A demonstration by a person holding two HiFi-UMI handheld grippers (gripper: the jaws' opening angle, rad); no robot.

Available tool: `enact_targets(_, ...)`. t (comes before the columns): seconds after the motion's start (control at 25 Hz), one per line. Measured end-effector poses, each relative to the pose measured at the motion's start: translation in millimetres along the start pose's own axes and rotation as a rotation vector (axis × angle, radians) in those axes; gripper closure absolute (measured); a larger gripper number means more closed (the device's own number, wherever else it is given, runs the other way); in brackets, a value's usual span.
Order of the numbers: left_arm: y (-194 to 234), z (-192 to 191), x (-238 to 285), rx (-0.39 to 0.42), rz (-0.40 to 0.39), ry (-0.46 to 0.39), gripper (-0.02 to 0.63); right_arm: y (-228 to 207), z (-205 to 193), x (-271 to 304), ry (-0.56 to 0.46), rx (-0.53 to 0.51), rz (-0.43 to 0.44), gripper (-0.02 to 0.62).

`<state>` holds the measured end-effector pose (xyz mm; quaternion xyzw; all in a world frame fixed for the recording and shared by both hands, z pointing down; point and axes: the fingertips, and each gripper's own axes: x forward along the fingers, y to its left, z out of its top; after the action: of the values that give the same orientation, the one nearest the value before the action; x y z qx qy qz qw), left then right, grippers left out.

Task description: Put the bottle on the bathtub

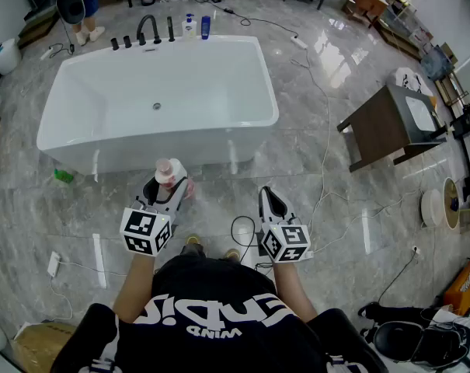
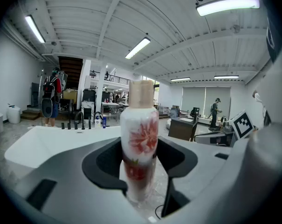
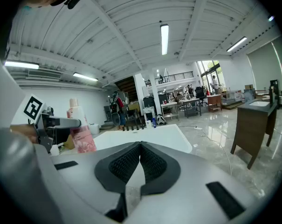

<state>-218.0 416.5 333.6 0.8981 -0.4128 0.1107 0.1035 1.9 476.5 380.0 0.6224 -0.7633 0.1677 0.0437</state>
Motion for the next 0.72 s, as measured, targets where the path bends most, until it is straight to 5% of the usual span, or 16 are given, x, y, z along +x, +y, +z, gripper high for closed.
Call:
enact_targets(0.48, 65.1, 12.3, 12.9, 0.032, -0.065, -0.011, 0.379, 34.7, 14.9, 58.4, -0.030, 0.005, -0.047, 0.572)
enact_targets(0.72, 78.4, 9.6, 40.2, 0.029, -0.093, -0.004, 0.379, 16.8, 16.1, 70.8, -0.020, 0.004, -0.112, 0.571)
